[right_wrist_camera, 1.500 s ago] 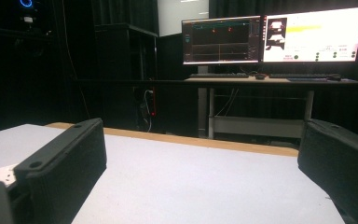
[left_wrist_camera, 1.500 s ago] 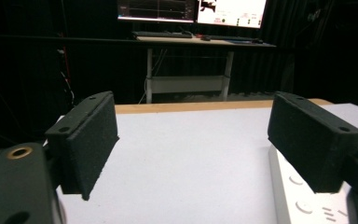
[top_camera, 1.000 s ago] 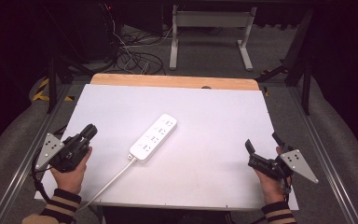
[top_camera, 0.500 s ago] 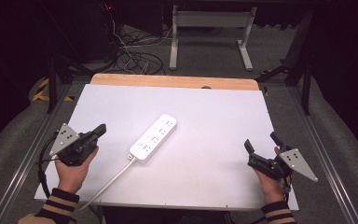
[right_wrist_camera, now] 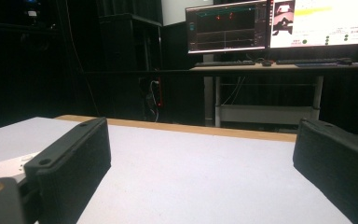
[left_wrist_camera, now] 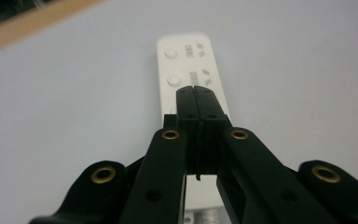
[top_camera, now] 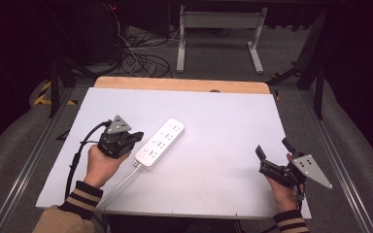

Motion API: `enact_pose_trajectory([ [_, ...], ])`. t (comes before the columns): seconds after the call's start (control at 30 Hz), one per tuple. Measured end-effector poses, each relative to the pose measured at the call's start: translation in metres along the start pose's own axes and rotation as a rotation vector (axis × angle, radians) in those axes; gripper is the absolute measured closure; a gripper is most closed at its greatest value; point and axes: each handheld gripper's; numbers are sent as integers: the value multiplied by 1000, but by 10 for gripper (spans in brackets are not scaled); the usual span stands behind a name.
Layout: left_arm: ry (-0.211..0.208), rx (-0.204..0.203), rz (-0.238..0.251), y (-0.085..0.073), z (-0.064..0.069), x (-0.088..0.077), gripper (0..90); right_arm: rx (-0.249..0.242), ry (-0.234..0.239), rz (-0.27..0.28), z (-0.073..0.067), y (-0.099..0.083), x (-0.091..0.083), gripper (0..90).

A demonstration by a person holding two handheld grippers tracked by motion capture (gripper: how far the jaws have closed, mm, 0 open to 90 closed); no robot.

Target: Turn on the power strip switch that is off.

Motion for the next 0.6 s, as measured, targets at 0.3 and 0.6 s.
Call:
enact_pose_trajectory([
  [0.3,8,40,-345,3,2,50,900,1,7,-9,0,0,1,52],
  [0.6,-14,8,-354,2,1,62,900,1,10,-17,-1,0,0,56],
])
Point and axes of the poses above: each handheld gripper's, and its own axes: x roughly forward along the jaws, y roughly out of its top, z roughly to its right, and after that the axes turned 2 degrees about y, right-handed
